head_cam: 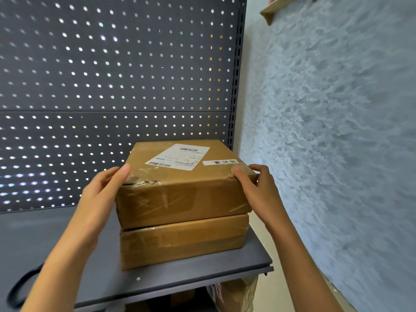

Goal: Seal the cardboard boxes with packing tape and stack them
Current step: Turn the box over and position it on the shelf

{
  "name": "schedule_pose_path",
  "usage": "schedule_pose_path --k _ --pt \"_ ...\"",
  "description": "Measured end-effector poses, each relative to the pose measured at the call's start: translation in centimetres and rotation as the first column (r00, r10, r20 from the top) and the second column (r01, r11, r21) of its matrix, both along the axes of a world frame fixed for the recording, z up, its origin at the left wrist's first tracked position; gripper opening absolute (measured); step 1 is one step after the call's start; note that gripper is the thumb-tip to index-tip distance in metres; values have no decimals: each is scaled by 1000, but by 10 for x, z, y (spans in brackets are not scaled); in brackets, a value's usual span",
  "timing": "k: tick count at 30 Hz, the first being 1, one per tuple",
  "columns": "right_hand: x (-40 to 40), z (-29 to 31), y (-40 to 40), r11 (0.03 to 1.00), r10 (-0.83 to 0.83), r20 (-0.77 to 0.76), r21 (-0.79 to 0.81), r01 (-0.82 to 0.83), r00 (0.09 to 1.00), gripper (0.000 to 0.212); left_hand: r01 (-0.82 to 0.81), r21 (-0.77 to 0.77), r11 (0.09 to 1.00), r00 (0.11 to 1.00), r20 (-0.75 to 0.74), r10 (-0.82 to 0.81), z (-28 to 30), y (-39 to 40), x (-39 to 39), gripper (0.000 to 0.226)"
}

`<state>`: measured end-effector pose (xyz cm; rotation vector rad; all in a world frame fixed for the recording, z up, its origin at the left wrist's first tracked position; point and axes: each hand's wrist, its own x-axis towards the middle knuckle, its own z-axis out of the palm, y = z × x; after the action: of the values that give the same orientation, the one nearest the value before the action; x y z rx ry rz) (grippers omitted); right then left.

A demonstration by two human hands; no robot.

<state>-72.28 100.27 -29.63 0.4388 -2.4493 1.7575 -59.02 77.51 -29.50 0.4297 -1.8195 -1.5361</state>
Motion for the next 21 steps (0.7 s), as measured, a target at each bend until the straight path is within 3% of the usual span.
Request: schedule_pose_path --k 2,5,7,9,11,13,16,21 --pt "3 7 0 997 -36 -96 65 43 995 48 -36 -139 990 999 1 36 6 -5 8 66" --pt "14 22 -6 990 -29 -262 123 63 965 41 -93 -343 935 995 -7 97 19 -12 21 49" --pt "25 30 -18 978 18 -345 202 56 939 36 -130 -497 858 988 11 156 29 -16 30 49" --pt "36 32 -33 941 -9 -518 285 183 855 30 -187 -638 746 966 18 258 36 -19 42 49" --pt "45 34 -49 894 -83 -705 260 365 705 26 -235 -736 634 936 4 351 41 -24 55 48" --pt "54 39 -64 883 -128 -752 210 419 647 22 -240 -793 560 915 9 403 44 -34 70 45" --pt "70 45 -92 918 -56 -728 232 322 683 23 -236 -823 516 885 38 465 44 -55 94 35" --pt "115 47 -164 951 141 -803 273 147 580 19 -276 -856 438 841 5 541 46 -95 143 32"
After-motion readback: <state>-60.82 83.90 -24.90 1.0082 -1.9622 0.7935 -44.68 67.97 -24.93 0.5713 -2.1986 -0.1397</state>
